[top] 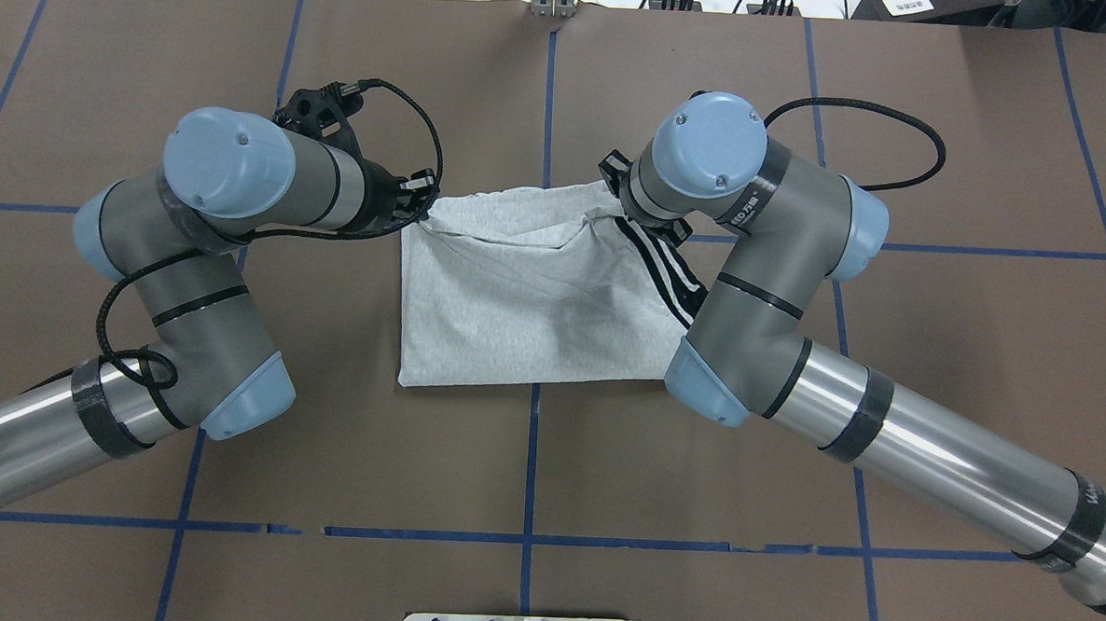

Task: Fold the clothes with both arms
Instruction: 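Lift the near edge with both grippers and fold it over toward the far edge, then release the shirt and raise both grippers away from it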

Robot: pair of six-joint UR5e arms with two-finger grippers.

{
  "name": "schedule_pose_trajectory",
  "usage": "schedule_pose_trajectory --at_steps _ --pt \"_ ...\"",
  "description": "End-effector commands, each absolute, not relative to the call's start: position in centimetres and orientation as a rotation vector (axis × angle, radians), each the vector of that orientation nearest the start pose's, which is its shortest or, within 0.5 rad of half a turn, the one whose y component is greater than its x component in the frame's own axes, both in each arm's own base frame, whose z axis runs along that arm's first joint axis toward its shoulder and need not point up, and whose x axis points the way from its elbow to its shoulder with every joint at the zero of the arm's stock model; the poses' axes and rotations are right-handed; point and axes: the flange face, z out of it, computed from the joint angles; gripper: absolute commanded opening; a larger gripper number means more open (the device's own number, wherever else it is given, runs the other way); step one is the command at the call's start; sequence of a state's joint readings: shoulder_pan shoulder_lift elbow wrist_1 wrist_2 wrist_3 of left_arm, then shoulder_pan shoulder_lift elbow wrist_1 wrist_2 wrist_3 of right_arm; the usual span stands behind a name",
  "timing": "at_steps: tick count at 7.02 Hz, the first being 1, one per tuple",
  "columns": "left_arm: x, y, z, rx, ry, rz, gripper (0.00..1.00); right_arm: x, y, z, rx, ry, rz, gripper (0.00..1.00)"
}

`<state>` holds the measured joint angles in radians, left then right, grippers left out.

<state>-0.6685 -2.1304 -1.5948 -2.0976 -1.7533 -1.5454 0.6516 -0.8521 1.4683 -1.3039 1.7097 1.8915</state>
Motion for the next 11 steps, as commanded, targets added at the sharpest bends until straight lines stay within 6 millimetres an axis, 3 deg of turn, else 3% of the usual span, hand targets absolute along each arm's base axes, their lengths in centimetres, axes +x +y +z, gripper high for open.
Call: schedule_pose_trajectory --at_steps 1,2,3,4,5,6,7,8,9,10,11 --pt "46.6 -55.0 28.5 0.27 1.095 -0.468 0.0 -52.2 -57.5 24.6 0.034 -0.901 0.85 0.0" --pt "47.0 -55.3 29.3 0.275 1.088 -0.458 0.0 -52.5 -57.8 25.2 0.035 -0.887 0.846 0.0" --pt "47.1 -55.5 29.2 0.278 1.089 -0.459 0.0 -52.8 -57.9 25.7 0.039 -0.884 0.836 0.37" --pt "46.4 -57.2 30.8 0.306 1.08 -0.459 0.73 -52.3 -59.5 26.7 0.085 -0.901 0.789 0.99" --pt "43.7 -60.2 32.5 0.381 1.042 -0.423 0.93 -49.4 -62.6 27.9 0.149 -0.869 0.731 1.0" --pt "42.1 -61.9 33.9 0.4 1.006 -0.422 0.99 -45.0 -66.3 31.1 0.151 -0.82 0.651 1.0" --pt "41.0 -62.7 34.2 0.424 0.994 -0.404 0.99 -40.9 -68.3 34.5 0.156 -0.811 0.561 1.0" --pt "40.8 -62.7 34.1 0.447 1.001 -0.376 0.99 -39.9 -68.1 36.3 0.16 -0.834 0.531 1.0" --pt "40.7 -62.5 33.7 0.429 1.02 -0.355 0.99 -39.8 -67.9 35.7 0.164 -0.851 0.528 1.0" --pt "38.8 -62.9 33.9 0.422 1.033 -0.265 0.99 -38.9 -65.9 32.5 0.165 -0.919 0.504 1.0" --pt "35.7 -63.4 34.5 0.447 1.03 -0.202 0.99 -41.3 -61.6 29.0 0.118 -0.965 0.527 0.95"
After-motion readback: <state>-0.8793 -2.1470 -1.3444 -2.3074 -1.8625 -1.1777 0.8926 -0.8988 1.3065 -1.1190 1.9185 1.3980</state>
